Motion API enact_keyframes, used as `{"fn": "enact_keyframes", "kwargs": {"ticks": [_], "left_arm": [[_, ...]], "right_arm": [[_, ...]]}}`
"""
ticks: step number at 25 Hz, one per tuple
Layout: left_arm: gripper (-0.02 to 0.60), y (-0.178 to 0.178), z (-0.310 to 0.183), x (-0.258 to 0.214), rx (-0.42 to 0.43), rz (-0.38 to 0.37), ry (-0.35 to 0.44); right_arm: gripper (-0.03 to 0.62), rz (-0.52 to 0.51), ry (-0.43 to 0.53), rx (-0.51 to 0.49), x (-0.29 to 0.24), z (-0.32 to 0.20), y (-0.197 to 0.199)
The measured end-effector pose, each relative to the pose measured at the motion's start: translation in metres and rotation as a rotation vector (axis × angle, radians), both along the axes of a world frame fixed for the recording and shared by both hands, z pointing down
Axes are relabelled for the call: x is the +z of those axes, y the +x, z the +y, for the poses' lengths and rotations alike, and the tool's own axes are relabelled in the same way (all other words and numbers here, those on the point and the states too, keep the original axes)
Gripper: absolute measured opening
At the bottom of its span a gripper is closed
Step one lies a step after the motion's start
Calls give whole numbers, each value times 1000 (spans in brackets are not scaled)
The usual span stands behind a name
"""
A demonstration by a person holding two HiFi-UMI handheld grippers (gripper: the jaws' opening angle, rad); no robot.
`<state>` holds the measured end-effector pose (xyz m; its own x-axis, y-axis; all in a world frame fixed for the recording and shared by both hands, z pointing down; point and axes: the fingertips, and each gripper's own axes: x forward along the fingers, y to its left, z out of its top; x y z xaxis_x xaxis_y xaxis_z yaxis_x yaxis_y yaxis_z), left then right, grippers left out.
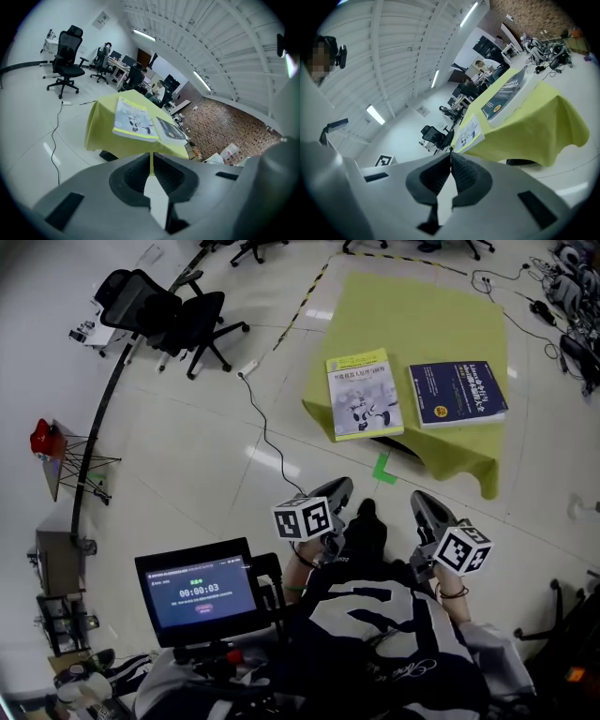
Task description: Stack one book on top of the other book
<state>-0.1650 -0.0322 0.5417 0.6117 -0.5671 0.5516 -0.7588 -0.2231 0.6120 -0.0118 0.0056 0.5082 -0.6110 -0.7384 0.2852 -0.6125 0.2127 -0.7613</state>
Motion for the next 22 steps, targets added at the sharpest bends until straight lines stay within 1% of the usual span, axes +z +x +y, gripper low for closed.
{"fn": "enact_keyframes", "kwargs": {"ticks": [1,5,6,7,8,11,16,18,22], "left_arm": [[13,-6,-10,3,-1,10,-10],[50,-28,-51,22,14,39,-57],[55,-33,-60,27,22,44,-70],[64,-38,-70,33,31,50,-82],[71,-42,-79,40,38,57,-93],[115,-52,-109,55,57,79,-118],[156,-61,-157,76,82,109,-156],[163,-61,-170,84,91,140,-180],[163,-50,-186,94,125,250,-209]], "right_arm": [[-12,-7,-9,10,3,-9,-3],[-11,3,-51,38,19,-48,-18],[14,3,-66,41,25,-58,-22],[62,0,-82,41,31,-67,-27],[83,-6,-99,39,38,-76,-33],[126,-26,-158,36,59,-102,-48],[212,-71,-264,41,92,-138,-69],[228,-94,-298,61,103,-150,-73],[244,-152,-350,113,126,-171,-74]]}}
